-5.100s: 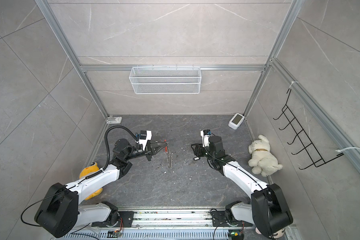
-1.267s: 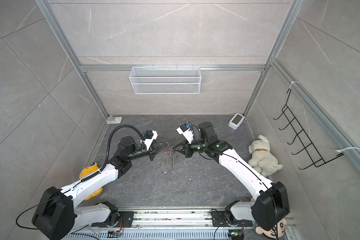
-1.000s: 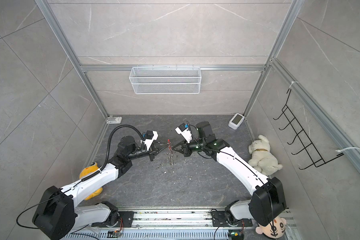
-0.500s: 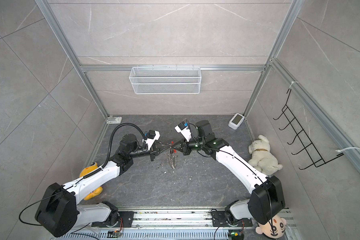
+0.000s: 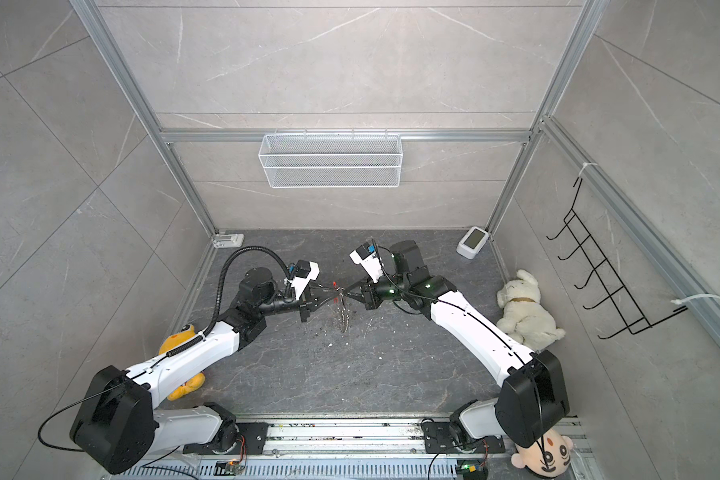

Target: Put the keys on the keyring

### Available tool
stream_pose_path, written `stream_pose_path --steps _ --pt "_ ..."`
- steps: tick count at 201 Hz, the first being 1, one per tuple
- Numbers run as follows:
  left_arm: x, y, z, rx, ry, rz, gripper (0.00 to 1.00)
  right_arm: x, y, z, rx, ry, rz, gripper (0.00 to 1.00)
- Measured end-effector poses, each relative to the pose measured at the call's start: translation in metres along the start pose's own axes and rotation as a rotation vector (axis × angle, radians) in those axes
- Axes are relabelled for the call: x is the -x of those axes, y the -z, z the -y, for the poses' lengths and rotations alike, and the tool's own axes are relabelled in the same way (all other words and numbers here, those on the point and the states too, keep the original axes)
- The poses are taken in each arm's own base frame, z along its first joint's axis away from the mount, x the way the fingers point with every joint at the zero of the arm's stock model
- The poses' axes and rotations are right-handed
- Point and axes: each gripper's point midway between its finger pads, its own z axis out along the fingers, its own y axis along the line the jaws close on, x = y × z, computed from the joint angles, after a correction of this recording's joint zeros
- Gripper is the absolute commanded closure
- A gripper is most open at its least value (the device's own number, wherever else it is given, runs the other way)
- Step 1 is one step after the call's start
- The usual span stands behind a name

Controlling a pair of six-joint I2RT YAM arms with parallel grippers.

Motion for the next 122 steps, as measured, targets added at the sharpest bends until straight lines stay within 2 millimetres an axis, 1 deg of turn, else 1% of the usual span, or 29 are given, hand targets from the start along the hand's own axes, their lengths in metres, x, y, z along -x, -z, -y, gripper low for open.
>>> stream_pose_path --steps 29,77,122 --pt "-0.001 0.001 -0.001 0.005 -0.006 0.0 1.0 0.0 -0.002 0.002 0.0 -0.014 0.001 1.0" --pt "0.002 0.003 -0.002 0.011 -0.025 0.018 1.0 0.003 0.002 0.006 0.018 -0.041 0.022 1.0" --pt "-0.001 0.005 -0.003 0.016 -0.029 0.027 1.0 -0.005 -0.004 0.012 0.047 -0.091 0.011 1.0"
